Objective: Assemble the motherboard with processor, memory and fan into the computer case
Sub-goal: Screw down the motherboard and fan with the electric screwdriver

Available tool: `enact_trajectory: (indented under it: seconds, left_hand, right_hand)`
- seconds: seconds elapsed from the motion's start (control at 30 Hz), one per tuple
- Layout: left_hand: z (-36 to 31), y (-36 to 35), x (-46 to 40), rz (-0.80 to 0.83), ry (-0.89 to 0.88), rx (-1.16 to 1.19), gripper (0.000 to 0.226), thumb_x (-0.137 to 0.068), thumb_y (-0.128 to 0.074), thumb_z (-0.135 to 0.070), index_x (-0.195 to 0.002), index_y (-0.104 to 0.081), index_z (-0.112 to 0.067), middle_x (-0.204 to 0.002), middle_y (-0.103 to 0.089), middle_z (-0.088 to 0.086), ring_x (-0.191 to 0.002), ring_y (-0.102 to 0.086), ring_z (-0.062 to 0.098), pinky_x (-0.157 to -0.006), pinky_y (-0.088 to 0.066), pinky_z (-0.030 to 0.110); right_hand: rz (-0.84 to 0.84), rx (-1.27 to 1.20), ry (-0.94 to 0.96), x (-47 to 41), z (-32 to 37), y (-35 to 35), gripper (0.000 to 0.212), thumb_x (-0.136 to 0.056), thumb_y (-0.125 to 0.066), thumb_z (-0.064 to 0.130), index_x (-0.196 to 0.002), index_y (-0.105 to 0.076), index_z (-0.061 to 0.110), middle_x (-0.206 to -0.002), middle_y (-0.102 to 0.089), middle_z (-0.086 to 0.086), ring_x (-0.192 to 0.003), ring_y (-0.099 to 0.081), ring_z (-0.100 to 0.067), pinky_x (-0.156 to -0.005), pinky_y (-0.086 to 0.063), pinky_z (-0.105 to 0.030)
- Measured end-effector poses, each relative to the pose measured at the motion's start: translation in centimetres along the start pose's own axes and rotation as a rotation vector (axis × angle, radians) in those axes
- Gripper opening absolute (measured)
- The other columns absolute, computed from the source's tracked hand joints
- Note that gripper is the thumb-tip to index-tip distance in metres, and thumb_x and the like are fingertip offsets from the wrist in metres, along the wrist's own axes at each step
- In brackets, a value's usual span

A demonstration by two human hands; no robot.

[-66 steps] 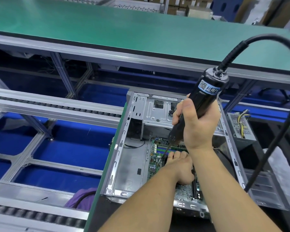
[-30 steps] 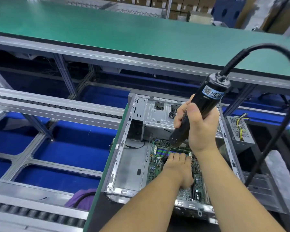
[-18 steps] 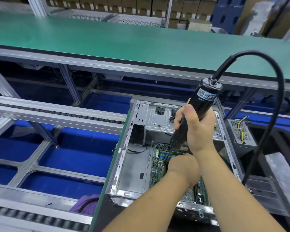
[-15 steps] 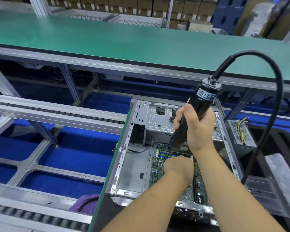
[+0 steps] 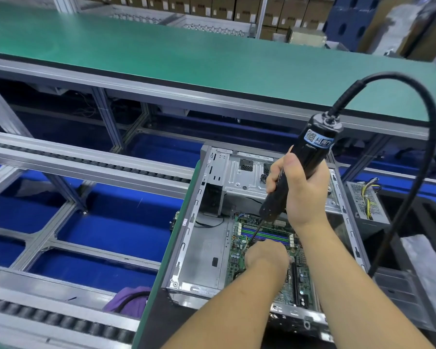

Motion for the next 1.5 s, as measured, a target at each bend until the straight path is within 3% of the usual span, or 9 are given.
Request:
enact_trajectory:
  seconds: [0.13, 0.23, 0.37, 0.5, 0.67, 0.8, 1.0, 1.17, 1.5]
  left_hand:
    - [0.2, 0.1, -0.3, 0.038, -0.012, 0.016, 0.047, -0.093, -0.058, -0.052, -0.102, -0.06, -0.005, -0.099, -0.063, 0.012, -0.091, -0.061, 0.032, -0.078, -0.054, 0.041]
    - [0.6, -0.2, -0.4, -0.001, -0.045, -0.033, 0.039, -0.093, -0.059, -0.046, -0.095, -0.058, -0.007, -0.091, -0.06, 0.009, -0.085, -0.059, 0.029, -0.073, -0.051, 0.038]
    - [0.7, -0.4, -0.4, -0.062, -0.072, -0.034, 0.035, -0.092, -0.055, -0.043, -0.094, -0.063, -0.009, -0.084, -0.059, 0.006, -0.075, -0.055, 0.028, -0.065, -0.046, 0.033]
    - [0.4, -0.4, -0.2, -0.04, -0.084, -0.031, 0.033, -0.093, -0.054, -0.039, -0.098, -0.065, -0.009, -0.086, -0.06, 0.006, -0.077, -0.056, 0.028, -0.071, -0.05, 0.036]
    - [0.2, -0.5, 0.1, -0.051, -0.089, -0.04, 0.035, -0.094, -0.054, -0.042, -0.091, -0.058, -0.008, -0.08, -0.054, 0.008, -0.073, -0.054, 0.028, -0.07, -0.053, 0.037]
    - [0.2, -0.4, 0.2, -0.046, -0.087, -0.044, 0.038, -0.095, -0.052, -0.045, -0.089, -0.053, -0.008, -0.073, -0.047, 0.007, -0.074, -0.053, 0.029, -0.066, -0.051, 0.036]
    - [0.1, -0.2, 0.2, 0.001, -0.05, 0.003, 0.032, -0.09, -0.058, -0.035, -0.101, -0.064, -0.006, -0.095, -0.064, 0.009, -0.087, -0.063, 0.03, -0.079, -0.057, 0.042]
    - [0.2, -0.1, 0.6, -0.019, -0.066, -0.013, 0.026, -0.092, -0.053, -0.021, -0.108, -0.066, -0.006, -0.094, -0.06, 0.01, -0.085, -0.058, 0.03, -0.078, -0.054, 0.041]
    - [0.3, -0.2, 0.4, -0.027, -0.059, 0.015, 0.028, -0.091, -0.055, -0.028, -0.104, -0.066, -0.005, -0.099, -0.066, 0.01, -0.081, -0.056, 0.029, -0.078, -0.054, 0.04]
  right_hand:
    - [-0.001, -0.013, -0.03, 0.0, -0.1, -0.5, 0.051, -0.08, -0.066, 0.039, -0.089, -0.051, -0.009, -0.064, -0.056, -0.009, -0.048, -0.053, -0.023, -0.053, -0.047, -0.031]
    - [0.021, -0.004, -0.035, 0.2, -0.2, -1.0, 0.05, -0.078, -0.067, 0.039, -0.09, -0.051, -0.007, -0.066, -0.053, -0.016, -0.048, -0.053, -0.023, -0.053, -0.046, -0.032]
    - [0.098, 0.001, 0.02, 0.9, -0.3, -0.8, 0.023, -0.08, -0.065, 0.036, -0.084, -0.055, 0.015, -0.059, -0.057, -0.007, -0.048, -0.052, -0.026, -0.056, -0.045, -0.035]
    - [0.063, -0.035, 0.045, 0.9, -0.2, -0.6, 0.003, -0.08, -0.064, 0.036, -0.079, -0.062, 0.035, -0.06, -0.058, -0.001, -0.047, -0.052, -0.025, -0.056, -0.045, -0.033]
    - [-0.009, -0.017, 0.033, 0.2, -0.2, 0.2, 0.014, -0.08, -0.065, 0.035, -0.08, -0.057, 0.024, -0.06, -0.058, -0.002, -0.047, -0.051, -0.025, -0.056, -0.045, -0.033]
    - [0.03, 0.023, 0.066, 0.3, -0.1, 0.2, 0.006, -0.082, -0.067, 0.033, -0.077, -0.063, 0.035, -0.058, -0.058, 0.001, -0.048, -0.052, -0.025, -0.058, -0.045, -0.034]
    - [0.063, 0.038, 0.102, 1.1, 0.4, -0.1, 0.01, -0.083, -0.062, 0.029, -0.076, -0.066, 0.034, -0.056, -0.057, 0.001, -0.048, -0.051, -0.026, -0.056, -0.045, -0.034]
    - [0.071, 0.018, 0.093, 1.8, 0.1, -0.8, 0.005, -0.082, -0.065, 0.032, -0.077, -0.065, 0.033, -0.057, -0.058, -0.001, -0.048, -0.05, -0.028, -0.055, -0.045, -0.036]
    - [0.038, 0.013, 0.117, 1.1, -0.4, -0.4, 0.015, -0.087, -0.06, 0.033, -0.074, -0.066, 0.03, -0.058, -0.057, 0.0, -0.047, -0.05, -0.027, -0.054, -0.043, -0.035]
Point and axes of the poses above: each hand's wrist, its own x-axis away from the middle knuckle, its own y-axis out of the back of the hand, z = x × y, the point moved 1 cm from there along -x, towards the middle knuckle
